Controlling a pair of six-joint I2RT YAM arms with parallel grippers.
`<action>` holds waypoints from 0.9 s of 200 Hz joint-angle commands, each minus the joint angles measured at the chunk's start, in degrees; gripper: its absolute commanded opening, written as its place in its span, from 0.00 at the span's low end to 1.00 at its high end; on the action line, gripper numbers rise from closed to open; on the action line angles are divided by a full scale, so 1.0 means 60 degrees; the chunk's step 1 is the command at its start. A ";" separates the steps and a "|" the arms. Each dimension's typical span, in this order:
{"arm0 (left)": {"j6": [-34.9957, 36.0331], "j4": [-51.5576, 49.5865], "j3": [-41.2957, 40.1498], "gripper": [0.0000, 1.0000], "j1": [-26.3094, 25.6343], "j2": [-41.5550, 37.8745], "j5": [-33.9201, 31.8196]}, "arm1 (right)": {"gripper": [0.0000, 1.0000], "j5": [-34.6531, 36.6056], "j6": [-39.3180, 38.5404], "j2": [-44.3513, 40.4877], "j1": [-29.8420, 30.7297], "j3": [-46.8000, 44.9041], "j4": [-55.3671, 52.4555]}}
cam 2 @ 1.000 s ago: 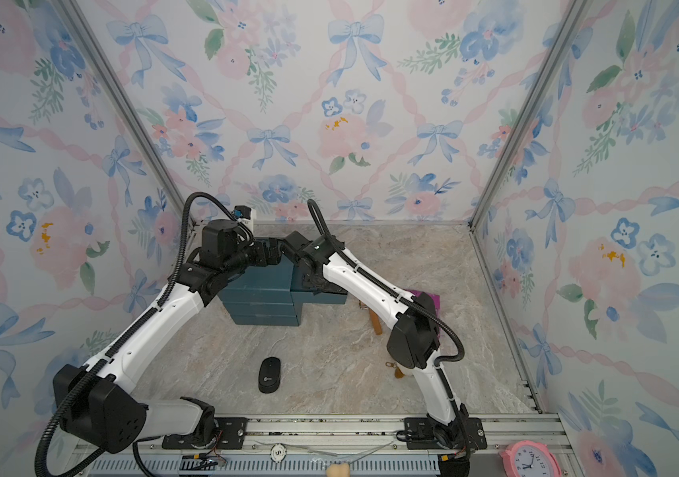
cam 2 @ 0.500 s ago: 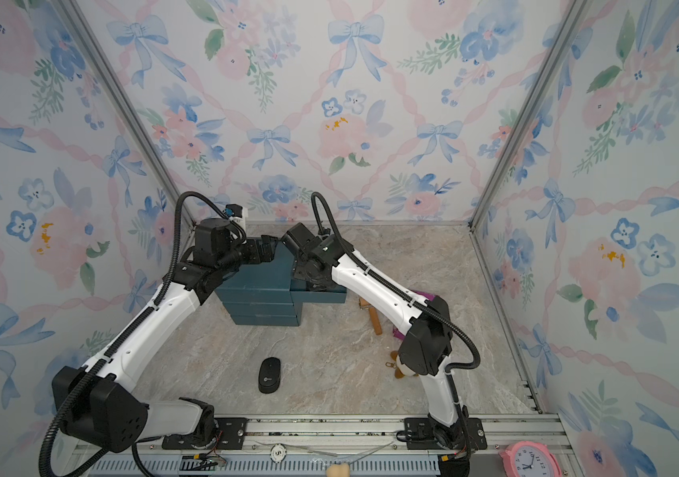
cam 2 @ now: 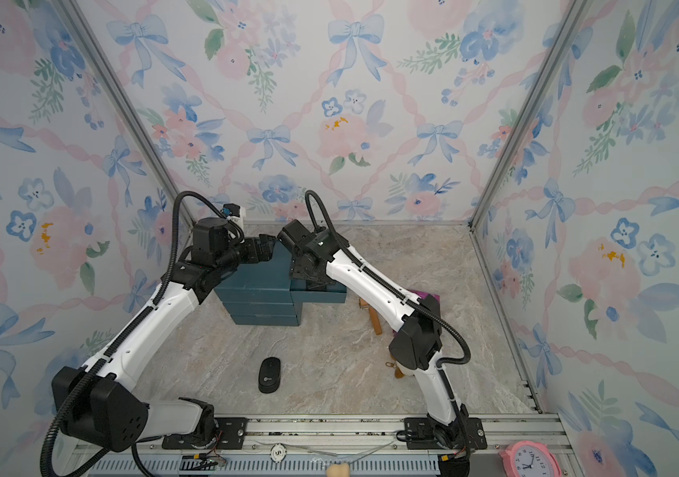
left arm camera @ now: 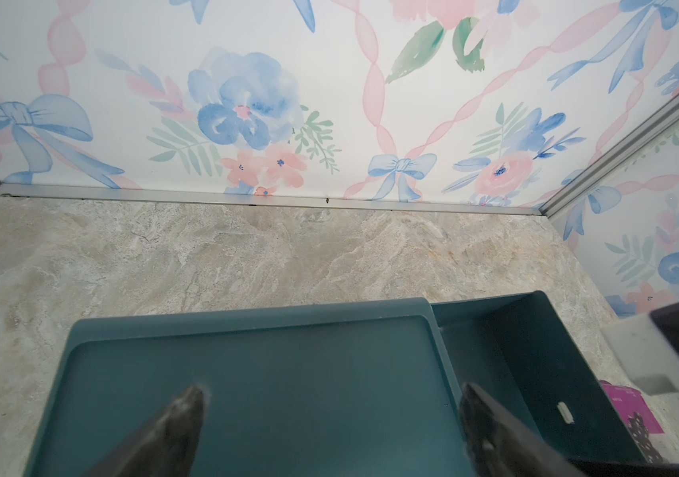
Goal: Take the mice out of the drawer
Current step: Pick up the mouse from the drawer.
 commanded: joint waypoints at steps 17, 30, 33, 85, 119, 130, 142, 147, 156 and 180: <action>-0.0146 0.0150 -0.0149 0.98 0.0069 0.0070 0.0225 | 0.79 -0.0160 -0.0732 0.0021 0.0085 -0.0565 -0.0093; -0.0175 0.0143 -0.0149 0.98 0.0069 0.0062 0.0233 | 0.78 -0.0224 -0.0789 0.0011 0.0086 -0.0794 0.0026; -0.0175 0.0152 -0.0149 0.98 0.0066 0.0050 0.0239 | 0.78 -0.0247 -0.0796 0.0004 0.0084 -0.0856 0.0065; -0.0304 0.0150 -0.0350 0.98 0.0055 -0.0148 0.0337 | 0.63 -0.0258 -0.0995 -0.0180 0.0085 -0.1624 0.0943; -0.0351 0.0143 -0.0543 0.98 0.0056 -0.0491 0.0311 | 0.50 0.0187 -0.1267 -0.0191 0.0101 -0.1532 0.1008; -0.0352 0.0143 -0.0637 0.98 0.0055 -0.0655 0.0291 | 0.45 0.0497 -0.1377 -0.0272 0.0127 -0.1290 0.0861; -0.0366 0.0152 -0.0733 0.98 0.0058 -0.0830 0.0290 | 0.42 0.0846 -0.1550 -0.0456 0.0173 -0.0990 0.0741; -0.0380 0.0143 -0.0773 0.98 0.0055 -0.0904 0.0292 | 0.41 0.1023 -0.1617 -0.0575 0.0208 -0.0869 0.0684; -0.0395 0.0148 -0.0856 0.98 0.0055 -0.1046 0.0312 | 0.41 0.1297 -0.1752 -0.0819 0.0292 -0.0700 0.0651; -0.0483 0.0147 -0.1039 0.98 0.0055 -0.1494 0.0347 | 0.39 0.2158 -0.2019 -0.1614 0.0678 -0.0559 0.0628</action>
